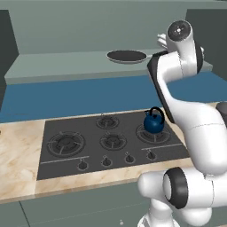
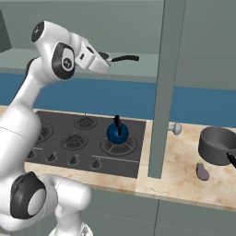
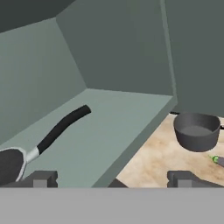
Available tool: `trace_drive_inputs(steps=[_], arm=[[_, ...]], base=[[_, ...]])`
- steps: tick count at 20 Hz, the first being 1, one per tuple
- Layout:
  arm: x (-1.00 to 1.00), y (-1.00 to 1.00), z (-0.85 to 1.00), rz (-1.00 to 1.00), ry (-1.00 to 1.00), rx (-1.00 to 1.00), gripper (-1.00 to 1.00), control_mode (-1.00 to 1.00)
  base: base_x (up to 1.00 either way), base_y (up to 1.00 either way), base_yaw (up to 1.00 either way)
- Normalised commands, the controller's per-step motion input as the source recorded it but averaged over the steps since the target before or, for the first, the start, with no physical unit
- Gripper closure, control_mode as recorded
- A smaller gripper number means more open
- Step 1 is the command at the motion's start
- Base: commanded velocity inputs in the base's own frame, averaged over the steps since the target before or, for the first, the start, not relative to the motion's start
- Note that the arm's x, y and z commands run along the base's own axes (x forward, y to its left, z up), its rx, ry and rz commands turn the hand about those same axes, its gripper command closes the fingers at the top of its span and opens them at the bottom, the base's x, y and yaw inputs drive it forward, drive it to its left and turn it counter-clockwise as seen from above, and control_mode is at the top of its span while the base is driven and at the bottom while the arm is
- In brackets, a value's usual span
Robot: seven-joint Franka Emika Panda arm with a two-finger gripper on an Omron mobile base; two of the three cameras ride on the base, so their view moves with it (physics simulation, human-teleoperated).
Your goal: Pick the pan from the cabinet and place it on the stove. Then turn on the stove burner for the pan.
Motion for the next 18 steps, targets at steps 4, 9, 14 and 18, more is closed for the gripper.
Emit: trace_drive_inputs(steps=[4,9,14,18], arm=[[0.16,0.0,0.0,0.0,0.09,0.0,-1.0,-1.0],[0.18,0.0,0.0,0.0,0.03,0.0,-1.0,-1.0],[0.15,0.0,-0.03,0.0,0.0,0.0,-1.0,-1.0],[0.1,-0.03,-0.06,0.0,0.0,0.0,-1.0,-1.0]], base=[[0.0,0.0,0.0],[0.0,0.0,0.0],[0.0,0.0,0.0],[0.0,0.0,0.0]])
